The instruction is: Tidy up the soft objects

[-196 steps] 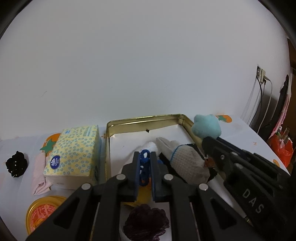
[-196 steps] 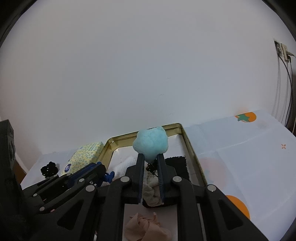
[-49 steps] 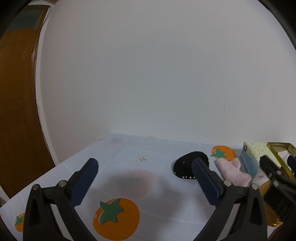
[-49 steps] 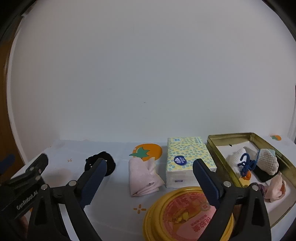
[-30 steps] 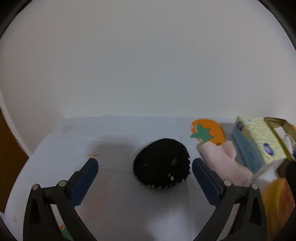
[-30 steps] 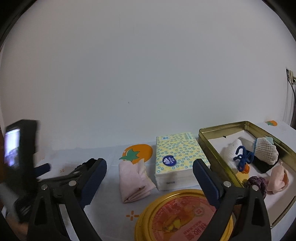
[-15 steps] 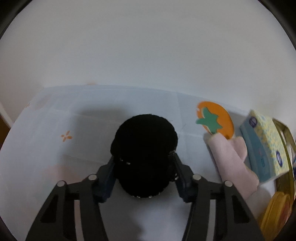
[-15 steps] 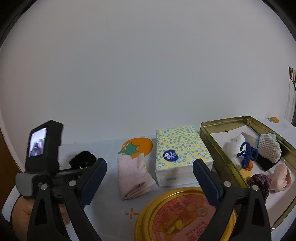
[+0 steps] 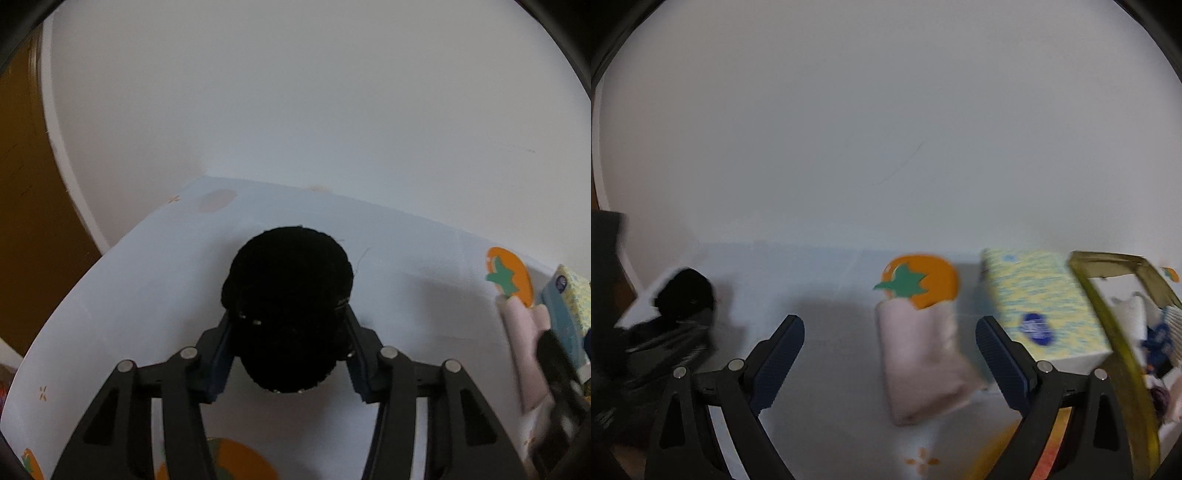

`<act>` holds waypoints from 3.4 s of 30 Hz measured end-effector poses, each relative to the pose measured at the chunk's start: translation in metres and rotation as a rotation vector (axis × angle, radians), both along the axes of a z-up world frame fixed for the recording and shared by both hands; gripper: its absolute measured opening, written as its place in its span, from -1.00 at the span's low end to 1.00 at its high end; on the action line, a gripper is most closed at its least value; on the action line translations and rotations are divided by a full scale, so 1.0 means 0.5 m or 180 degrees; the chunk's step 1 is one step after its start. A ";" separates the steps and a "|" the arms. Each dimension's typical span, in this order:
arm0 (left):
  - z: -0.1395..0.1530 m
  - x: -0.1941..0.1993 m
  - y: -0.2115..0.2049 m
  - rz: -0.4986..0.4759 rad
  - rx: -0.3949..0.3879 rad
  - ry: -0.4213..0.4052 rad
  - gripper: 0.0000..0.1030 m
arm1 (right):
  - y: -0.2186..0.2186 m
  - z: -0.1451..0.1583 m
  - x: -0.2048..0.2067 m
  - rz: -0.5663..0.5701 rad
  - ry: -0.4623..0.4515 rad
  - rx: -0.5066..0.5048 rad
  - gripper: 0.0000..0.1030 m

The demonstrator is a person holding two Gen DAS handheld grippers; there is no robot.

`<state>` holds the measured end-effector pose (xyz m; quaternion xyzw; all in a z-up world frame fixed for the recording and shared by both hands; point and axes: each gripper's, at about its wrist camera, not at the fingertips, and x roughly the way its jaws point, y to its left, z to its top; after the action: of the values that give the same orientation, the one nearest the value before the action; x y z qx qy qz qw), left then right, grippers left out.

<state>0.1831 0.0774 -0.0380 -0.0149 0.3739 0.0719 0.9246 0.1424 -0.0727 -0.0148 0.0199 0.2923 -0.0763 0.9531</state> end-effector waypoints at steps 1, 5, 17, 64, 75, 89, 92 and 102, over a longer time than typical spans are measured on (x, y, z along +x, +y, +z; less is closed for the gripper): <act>-0.002 0.000 0.003 0.0021 -0.0008 0.0016 0.00 | 0.005 -0.007 0.016 0.0017 0.0103 -0.0014 0.81; -0.010 0.010 -0.010 0.0030 -0.0048 0.0053 0.00 | 0.007 -0.036 0.063 0.0049 0.0480 0.0096 0.60; 0.008 0.010 -0.004 -0.0048 0.0054 0.0083 0.02 | 0.004 -0.068 0.096 -0.0127 0.0850 0.0100 0.59; 0.044 -0.111 0.003 -0.0281 -0.0209 -0.0537 0.02 | 0.077 0.094 -0.242 0.0358 -0.0849 -0.0227 -0.91; 0.055 -0.184 -0.014 -0.0323 -0.0263 -0.0697 0.02 | 0.036 0.077 -0.294 0.0470 -0.0852 -0.0180 -0.91; 0.068 -0.250 -0.018 -0.0306 -0.0282 -0.0892 0.02 | 0.003 0.070 -0.354 0.0537 -0.0918 -0.0225 -0.91; 0.069 -0.269 -0.028 -0.0339 -0.0270 -0.0936 0.02 | -0.006 0.069 -0.363 0.0539 -0.0924 -0.0231 -0.91; 0.072 -0.306 -0.064 -0.0480 -0.0249 -0.0990 0.02 | -0.035 0.073 -0.410 0.0516 -0.0927 -0.0235 -0.91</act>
<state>0.0302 0.0454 -0.0021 -0.0337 0.2289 -0.0154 0.9727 -0.0626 -0.0901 0.0215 -0.0279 0.1488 -0.0061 0.9885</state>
